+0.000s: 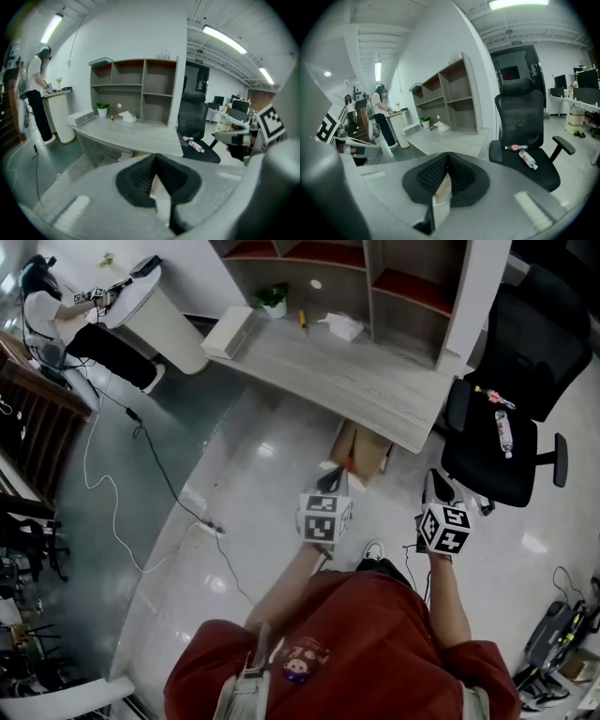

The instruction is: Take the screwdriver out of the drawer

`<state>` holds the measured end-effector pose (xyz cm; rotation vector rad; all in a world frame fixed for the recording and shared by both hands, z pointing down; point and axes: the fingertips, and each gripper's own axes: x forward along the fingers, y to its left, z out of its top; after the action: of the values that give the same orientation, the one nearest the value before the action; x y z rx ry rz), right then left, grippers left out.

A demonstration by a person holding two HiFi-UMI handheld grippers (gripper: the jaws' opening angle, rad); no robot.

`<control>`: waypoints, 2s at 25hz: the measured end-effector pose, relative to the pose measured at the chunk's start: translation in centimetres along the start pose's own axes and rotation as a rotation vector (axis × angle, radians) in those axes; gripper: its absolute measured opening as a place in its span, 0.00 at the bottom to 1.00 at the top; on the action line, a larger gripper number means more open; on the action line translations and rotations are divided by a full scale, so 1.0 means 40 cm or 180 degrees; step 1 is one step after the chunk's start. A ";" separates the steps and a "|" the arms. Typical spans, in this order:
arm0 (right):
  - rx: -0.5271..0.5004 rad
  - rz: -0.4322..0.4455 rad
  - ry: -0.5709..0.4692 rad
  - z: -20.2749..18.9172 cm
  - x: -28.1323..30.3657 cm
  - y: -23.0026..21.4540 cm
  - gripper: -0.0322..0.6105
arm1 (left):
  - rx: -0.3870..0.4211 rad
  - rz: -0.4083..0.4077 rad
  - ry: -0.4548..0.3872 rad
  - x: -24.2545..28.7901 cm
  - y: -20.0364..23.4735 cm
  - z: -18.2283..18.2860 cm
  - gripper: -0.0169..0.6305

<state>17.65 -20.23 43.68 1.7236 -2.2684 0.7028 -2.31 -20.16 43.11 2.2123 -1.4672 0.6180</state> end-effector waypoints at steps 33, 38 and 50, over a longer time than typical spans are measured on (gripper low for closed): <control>0.0023 0.0179 0.0121 0.047 0.230 -0.060 0.05 | 0.0049 0.0078 0.0116 0.207 0.059 0.062 0.32; 0.0022 0.0179 0.0134 0.047 0.241 -0.052 0.05 | 0.0046 0.0084 0.0201 0.209 0.073 0.048 0.32; 0.0027 0.0167 0.0376 -0.015 0.283 -0.042 0.05 | 0.0001 -0.0002 0.0472 0.278 0.107 -0.032 0.32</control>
<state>15.81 -29.90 49.57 1.5870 -2.2405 0.8039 -2.59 -29.27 50.90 2.1179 -1.3914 0.7645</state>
